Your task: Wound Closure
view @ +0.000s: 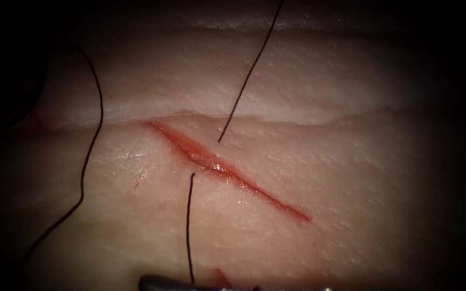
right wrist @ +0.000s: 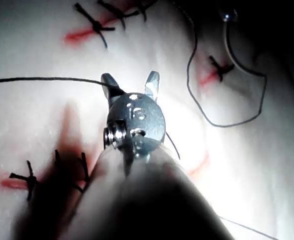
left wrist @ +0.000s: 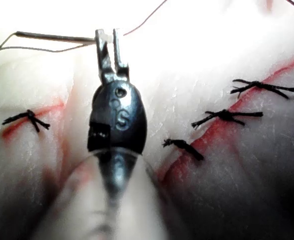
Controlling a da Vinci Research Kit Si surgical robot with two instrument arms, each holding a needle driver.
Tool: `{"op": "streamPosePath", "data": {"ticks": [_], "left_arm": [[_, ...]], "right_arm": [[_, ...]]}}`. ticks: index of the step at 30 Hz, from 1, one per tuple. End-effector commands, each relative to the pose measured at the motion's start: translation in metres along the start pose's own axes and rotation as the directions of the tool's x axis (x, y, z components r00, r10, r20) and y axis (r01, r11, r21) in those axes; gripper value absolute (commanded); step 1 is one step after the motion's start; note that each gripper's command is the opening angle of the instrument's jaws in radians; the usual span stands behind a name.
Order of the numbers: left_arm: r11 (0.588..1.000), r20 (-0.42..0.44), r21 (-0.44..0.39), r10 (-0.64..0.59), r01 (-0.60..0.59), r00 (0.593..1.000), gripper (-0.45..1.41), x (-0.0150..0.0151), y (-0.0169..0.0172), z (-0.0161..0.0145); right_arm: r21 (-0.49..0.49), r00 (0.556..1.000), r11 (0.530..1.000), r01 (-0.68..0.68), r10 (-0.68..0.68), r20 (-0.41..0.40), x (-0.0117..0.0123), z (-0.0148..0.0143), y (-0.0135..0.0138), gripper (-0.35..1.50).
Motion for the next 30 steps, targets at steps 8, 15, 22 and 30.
{"op": "streamPosePath", "data": {"ticks": [8,15,22,30], "left_arm": [[1.000,-0.002,-0.002,0.000,0.000,1.000,-0.45,-0.0005,0.0002,0.0006],[1.000,-0.002,-0.002,0.000,0.000,1.000,-0.45,-0.0005,0.0002,0.0006],[1.000,-0.002,-0.002,0.000,0.000,1.000,-0.45,-0.0005,0.0002,0.0006],[1.000,-0.002,-0.002,0.000,0.000,1.000,-0.45,-0.0005,0.0002,0.0005]], "right_arm": [[-0.053,0.997,0.998,0.032,-0.028,0.077,-0.0052,0.0011,0.0040,1.21],[-0.080,0.995,0.996,0.030,-0.022,0.095,-0.0090,0.0020,0.0053,1.21],[-0.099,0.995,0.994,0.042,-0.032,0.099,-0.0125,0.0043,0.0056,1.23],[-0.097,0.995,0.995,0.026,-0.017,0.095,-0.0145,0.0066,0.0051,-0.35]]}}
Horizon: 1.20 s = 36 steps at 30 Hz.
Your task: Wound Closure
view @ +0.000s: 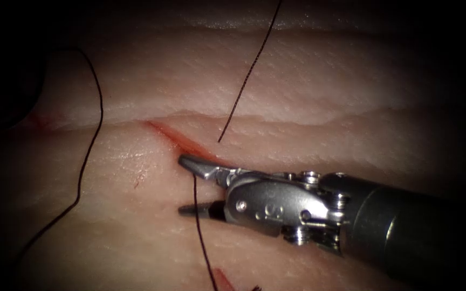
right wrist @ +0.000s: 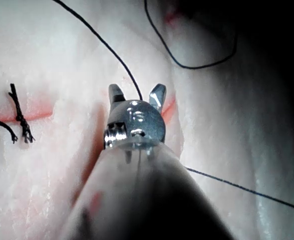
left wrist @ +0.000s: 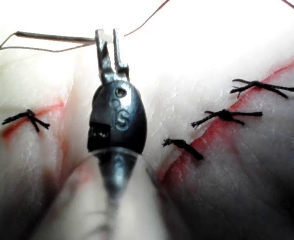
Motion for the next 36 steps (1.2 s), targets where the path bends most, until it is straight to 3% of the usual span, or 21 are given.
{"op": "streamPosePath", "data": {"ticks": [1,10,15,17,20,21,27,36], "left_arm": [[1.000,-0.001,-0.001,0.000,0.000,1.000,-0.45,-0.0006,0.0002,0.0006],[1.000,0.001,-0.002,0.000,0.000,1.000,-0.45,-0.0006,0.0001,0.0006],[1.000,0.001,-0.002,0.000,0.000,1.000,-0.45,-0.0006,0.0001,0.0006],[1.000,0.001,-0.002,0.000,0.000,1.000,-0.45,-0.0006,0.0001,0.0006],[1.000,0.001,-0.002,0.000,0.000,1.000,-0.45,-0.0006,0.0001,0.0006],[1.000,0.001,-0.002,0.000,0.000,1.000,-0.45,-0.0006,0.0002,0.0006],[1.000,0.002,-0.005,0.001,-0.001,1.000,-0.45,-0.0006,0.0002,0.0007],[1.000,0.002,-0.005,0.001,-0.001,1.000,-0.45,-0.0006,0.0002,0.0007]], "right_arm": [[0.027,1.000,1.000,0.001,-0.001,0.002,-0.0002,0.0006,0.0004,-0.35],[0.050,1.000,0.999,-0.005,0.006,-0.015,0.0017,-0.0029,0.0002,-0.35],[0.061,0.999,0.998,0.005,-0.002,-0.044,0.0046,-0.0035,-0.0014,-0.35],[0.082,0.998,0.996,0.017,-0.012,-0.061,0.0070,-0.0040,-0.0029,-0.35],[0.101,0.997,0.994,0.027,-0.020,-0.075,0.0089,-0.0044,-0.0039,-0.35],[0.118,0.996,0.992,0.035,-0.025,-0.084,0.0107,-0.0048,-0.0046,-0.35],[0.136,0.994,0.989,0.049,-0.035,-0.104,0.0132,-0.0053,-0.0059,-0.35],[0.271,0.985,0.958,0.093,-0.049,-0.165,0.0169,-0.0056,-0.0100,-0.35]]}}
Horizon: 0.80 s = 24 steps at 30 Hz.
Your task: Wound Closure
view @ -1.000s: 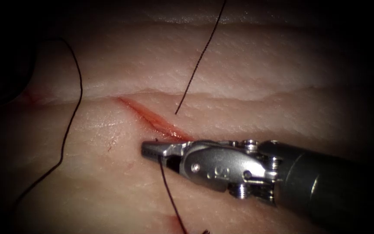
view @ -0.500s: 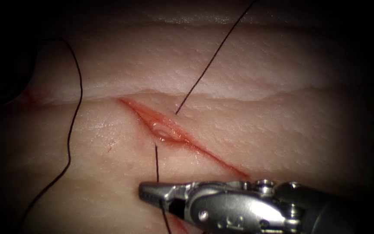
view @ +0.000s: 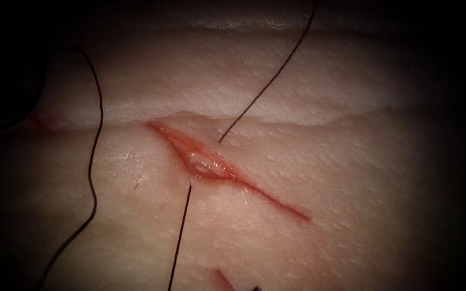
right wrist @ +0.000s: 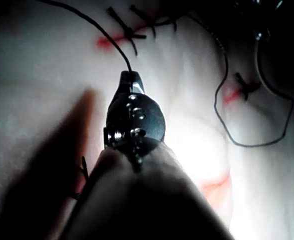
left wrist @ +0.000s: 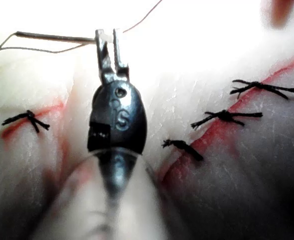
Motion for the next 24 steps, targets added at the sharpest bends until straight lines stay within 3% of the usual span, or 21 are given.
{"op": "streamPosePath", "data": {"ticks": [1,4,5,6,7,8,10,16,18,24], "left_arm": [[1.000,-0.001,-0.001,0.000,0.000,1.000,-0.45,-0.0006,0.0002,0.0006],[1.000,-0.001,-0.001,0.000,0.000,1.000,-0.45,-0.0006,0.0002,0.0006],[1.000,-0.001,-0.001,0.000,0.000,1.000,-0.45,-0.0006,0.0002,0.0006],[1.000,-0.003,-0.004,0.000,0.000,1.000,-0.45,-0.0006,0.0002,0.0006],[1.000,-0.003,-0.004,0.000,0.000,1.000,-0.45,-0.0006,0.0002,0.0006],[1.000,-0.003,-0.004,0.000,0.000,1.000,-0.45,-0.0006,0.0002,0.0006],[1.000,-0.003,-0.004,0.000,0.000,1.000,-0.45,-0.0006,0.0002,0.0005],[1.000,-0.003,-0.005,0.000,0.000,1.000,-0.45,-0.0006,0.0001,0.0004],[1.000,-0.003,-0.006,0.000,0.000,1.000,-0.45,-0.0006,0.0001,0.0004],[1.000,-0.004,-0.007,0.000,0.000,1.000,-0.45,-0.0006,0.0001,0.0004]], "right_arm": [[0.008,1.000,1.000,0.004,-0.004,-0.013,0.0008,0.0012,-0.0004,-0.35],[0.009,1.000,1.000,0.002,-0.002,-0.016,0.0014,0.0012,-0.0002,-0.35],[0.007,1.000,1.000,-0.003,0.003,-0.015,0.0013,0.0011,0.0002,-0.25],[-0.040,1.000,0.999,-0.018,0.018,0.004,0.0008,0.0005,0.0014,0.74],[-0.040,1.000,0.999,-0.018,0.018,0.004,0.0008,0.0005,0.0014,0.74],[-0.067,1.000,0.997,-0.027,0.028,0.013,0.0004,0.0003,0.0020,0.99],[-0.108,0.999,0.993,-0.046,0.048,0.017,-0.0005,-0.0003,0.0032,1.23],[-0.173,0.995,0.982,-0.077,0.087,0.049,-0.0045,-0.0021,0.0068,1.35],[-0.190,0.993,0.978,-0.081,0.095,0.067,-0.0070,-0.0025,0.0082,1.36],[-0.210,0.993,0.974,-0.085,0.100,0.061,-0.0083,-0.0033,0.0085,1.36]]}}
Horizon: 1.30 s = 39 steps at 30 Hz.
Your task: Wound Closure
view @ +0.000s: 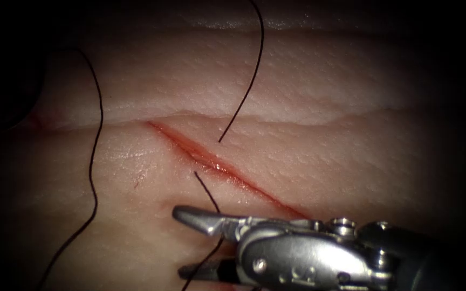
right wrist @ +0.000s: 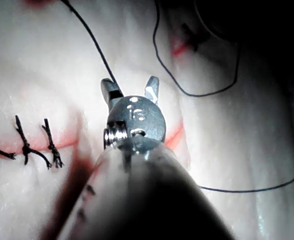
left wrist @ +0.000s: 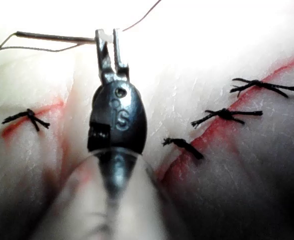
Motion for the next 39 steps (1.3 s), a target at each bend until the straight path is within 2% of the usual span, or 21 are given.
{"op": "streamPosePath", "data": {"ticks": [1,6,10,12,16,21,23,24,25,26,27,32,35,38,39], "left_arm": [[1.000,-0.001,-0.001,0.000,0.000,1.000,-0.45,-0.0006,0.0002,0.0006],[1.000,-0.003,-0.003,0.000,0.000,1.000,-0.45,-0.0006,0.0002,0.0006],[1.000,-0.003,-0.003,0.000,0.000,1.000,-0.45,-0.0006,0.0002,0.0007],[1.000,-0.003,-0.003,0.000,0.000,1.000,-0.45,-0.0006,0.0002,0.0007],[1.000,-0.003,-0.003,0.000,0.000,1.000,-0.45,-0.0006,0.0002,0.0007],[1.000,-0.003,-0.004,0.000,0.000,1.000,-0.45,-0.0006,0.0002,0.0006],[1.000,-0.003,-0.004,0.000,0.000,1.000,-0.45,-0.0006,0.0002,0.0006],[1.000,-0.003,-0.004,0.000,0.000,1.000,-0.45,-0.0006,0.0002,0.0006],[1.000,-0.003,-0.004,0.000,0.000,1.000,-0.45,-0.0006,0.0002,0.0006],[1.000,-0.003,-0.004,0.000,0.000,1.000,-0.45,-0.0006,0.0002,0.0006],[1.000,-0.003,-0.004,0.000,0.000,1.000,-0.45,-0.0006,0.0002,0.0006],[1.000,-0.003,-0.004,0.000,0.000,1.000,-0.45,-0.0006,0.0001,0.0006],[1.000,-0.003,-0.004,0.000,0.000,1.000,-0.45,-0.0006,0.0001,0.0006],[1.000,-0.004,-0.004,0.000,0.000,1.000,-0.45,-0.0006,0.0002,0.0007],[1.000,-0.003,-0.003,0.000,0.000,1.000,-0.45,-0.0006,0.0002,0.0007]], "right_arm": [[-0.003,1.000,1.000,0.007,-0.007,-0.005,-0.0003,0.0003,0.0007,1.35],[-0.002,1.000,1.000,0.012,-0.012,0.002,-0.0019,-0.0008,0.0016,1.31],[-0.020,1.000,1.000,0.011,-0.011,0.014,-0.0045,-0.0007,0.0024,1.31],[-0.035,1.000,0.999,-0.003,0.003,-0.012,-0.0073,0.0005,0.0032,1.31],[-0.062,0.997,0.997,-0.053,0.050,-0.053,-0.0096,0.0028,0.0036,1.35],[-0.064,0.997,0.996,-0.064,0.061,-0.057,-0.0108,0.0050,0.0031,1.35],[-0.064,0.997,0.996,-0.061,0.057,-0.060,-0.0109,0.0052,0.0030,1.28],[-0.061,0.996,0.996,-0.059,0.055,-0.064,-0.0108,0.0053,0.0029,1.21],[-0.059,0.996,0.997,-0.058,0.054,-0.067,-0.0108,0.0052,0.0029,0.99],[-0.055,0.996,0.997,-0.056,0.052,-0.071,-0.0108,0.0051,0.0028,0.69],[-0.045,0.996,0.998,-0.051,0.048,-0.079,-0.0108,0.0047,0.0026,-0.31],[-0.023,0.995,0.999,-0.048,0.046,-0.086,-0.0106,0.0032,0.0022,-0.35],[-0.016,0.995,0.999,-0.044,0.043,-0.091,-0.0097,0.0023,0.0012,-0.35],[0.007,0.994,0.999,-0.035,0.035,-0.103,-0.0077,0.0020,-0.0004,-0.35],[0.024,0.994,0.999,-0.027,0.030,-0.110,-0.0062,0.0020,-0.0014,-0.35]]}}
